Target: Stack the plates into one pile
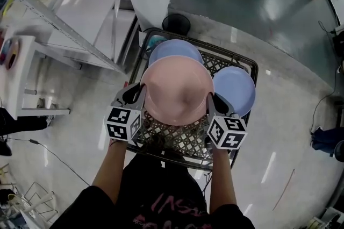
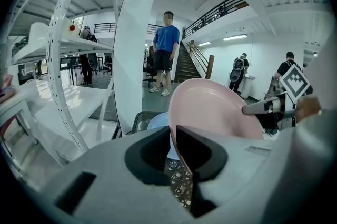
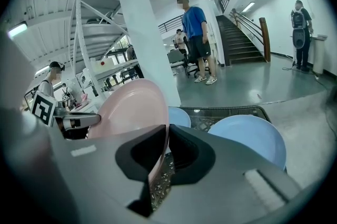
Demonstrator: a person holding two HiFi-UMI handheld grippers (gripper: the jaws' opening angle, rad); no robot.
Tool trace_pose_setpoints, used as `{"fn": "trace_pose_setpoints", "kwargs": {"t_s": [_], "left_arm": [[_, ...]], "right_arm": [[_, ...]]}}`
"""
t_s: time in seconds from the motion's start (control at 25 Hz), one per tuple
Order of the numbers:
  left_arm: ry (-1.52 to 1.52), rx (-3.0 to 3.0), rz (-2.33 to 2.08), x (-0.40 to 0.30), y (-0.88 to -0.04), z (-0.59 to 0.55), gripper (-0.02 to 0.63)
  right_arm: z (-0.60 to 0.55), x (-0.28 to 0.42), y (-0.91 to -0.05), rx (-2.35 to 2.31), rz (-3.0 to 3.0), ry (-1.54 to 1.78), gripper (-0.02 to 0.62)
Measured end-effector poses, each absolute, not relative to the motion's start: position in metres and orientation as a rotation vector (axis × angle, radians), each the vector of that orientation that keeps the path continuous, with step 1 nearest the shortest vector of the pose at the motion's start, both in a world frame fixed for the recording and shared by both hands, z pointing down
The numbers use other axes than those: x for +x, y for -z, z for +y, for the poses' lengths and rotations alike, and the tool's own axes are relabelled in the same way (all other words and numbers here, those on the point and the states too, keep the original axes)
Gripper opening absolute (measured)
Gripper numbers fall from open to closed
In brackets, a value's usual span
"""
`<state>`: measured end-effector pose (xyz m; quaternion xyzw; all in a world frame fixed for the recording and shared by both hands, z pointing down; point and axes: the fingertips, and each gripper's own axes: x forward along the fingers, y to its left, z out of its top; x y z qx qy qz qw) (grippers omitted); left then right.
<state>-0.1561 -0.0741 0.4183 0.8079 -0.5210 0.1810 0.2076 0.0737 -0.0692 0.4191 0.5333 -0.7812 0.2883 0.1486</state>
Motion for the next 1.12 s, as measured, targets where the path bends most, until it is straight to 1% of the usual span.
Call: {"fn": "trace_pose_setpoints", "kwargs": {"t_s": [1.12], "left_arm": [[-0.531, 2.225, -1.416, -0.173, -0.472, -0.170, 0.029]], "right_arm": [[-0.157, 0.055, -0.470, 1.488, -2.221, -0.860, 0.037]]}}
